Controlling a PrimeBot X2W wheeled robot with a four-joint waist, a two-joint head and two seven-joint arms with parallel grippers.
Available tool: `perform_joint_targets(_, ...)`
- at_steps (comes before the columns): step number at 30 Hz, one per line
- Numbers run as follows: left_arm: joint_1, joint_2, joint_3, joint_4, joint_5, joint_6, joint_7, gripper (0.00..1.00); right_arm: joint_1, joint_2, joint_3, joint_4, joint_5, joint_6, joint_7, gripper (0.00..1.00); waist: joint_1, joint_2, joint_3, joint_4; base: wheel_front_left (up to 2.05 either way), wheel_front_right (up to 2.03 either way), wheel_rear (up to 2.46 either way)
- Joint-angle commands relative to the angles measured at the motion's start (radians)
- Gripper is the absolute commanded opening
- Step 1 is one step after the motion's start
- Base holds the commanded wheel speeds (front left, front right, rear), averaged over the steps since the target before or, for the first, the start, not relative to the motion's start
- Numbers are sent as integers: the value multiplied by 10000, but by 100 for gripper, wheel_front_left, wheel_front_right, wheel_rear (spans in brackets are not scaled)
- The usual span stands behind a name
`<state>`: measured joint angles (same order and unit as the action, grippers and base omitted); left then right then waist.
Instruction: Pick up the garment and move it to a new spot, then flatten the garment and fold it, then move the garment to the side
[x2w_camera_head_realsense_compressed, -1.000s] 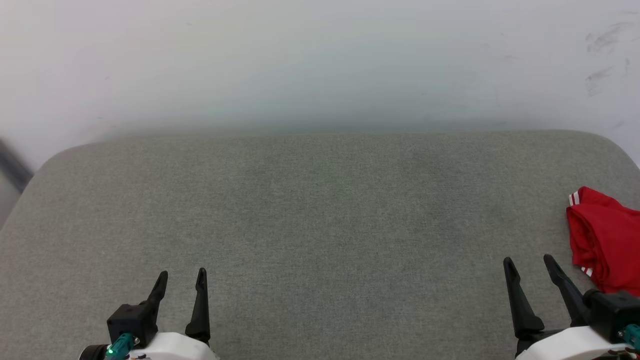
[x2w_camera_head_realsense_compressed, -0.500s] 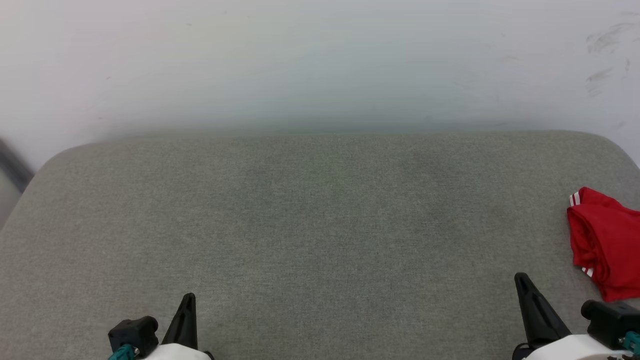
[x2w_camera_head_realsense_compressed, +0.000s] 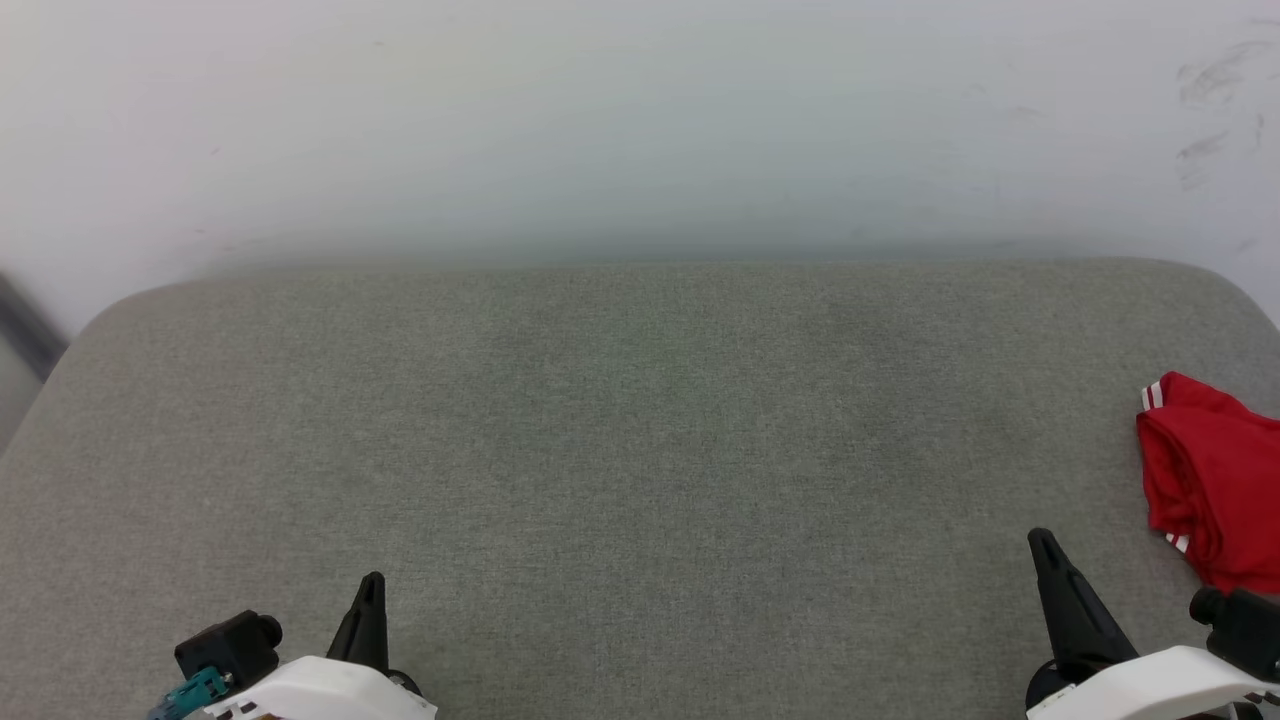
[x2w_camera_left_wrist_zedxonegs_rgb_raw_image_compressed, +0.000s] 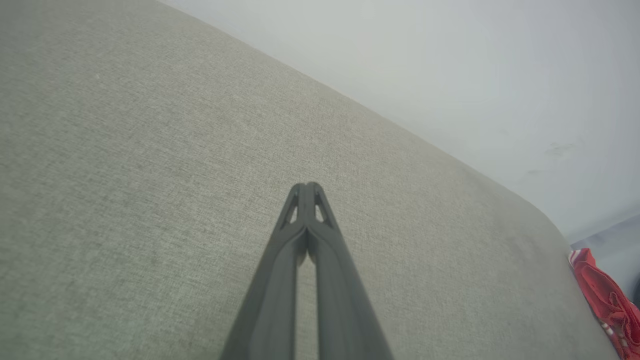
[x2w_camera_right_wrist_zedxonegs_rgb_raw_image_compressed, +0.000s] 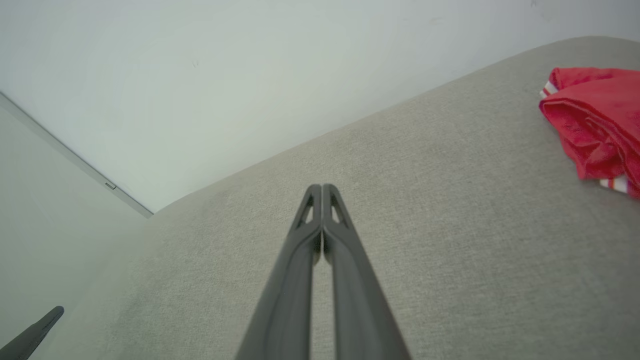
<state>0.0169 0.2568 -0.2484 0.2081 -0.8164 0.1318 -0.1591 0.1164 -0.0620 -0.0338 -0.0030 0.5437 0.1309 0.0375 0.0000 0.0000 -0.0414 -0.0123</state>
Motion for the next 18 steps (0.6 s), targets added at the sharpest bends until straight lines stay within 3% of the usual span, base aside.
perform_joint_targets(1,-289,-10,175,-93,-251,-82,76,0,-334,-94,-1,-54,388,-1,9,0,0,0,4,1,0,0,0)
perform_joint_targets(18,-556,-475,981,8,-2129,-701,690,0,-799,-160,-48,539,2978,0,66,0,0,0,77,22,0,0,0)
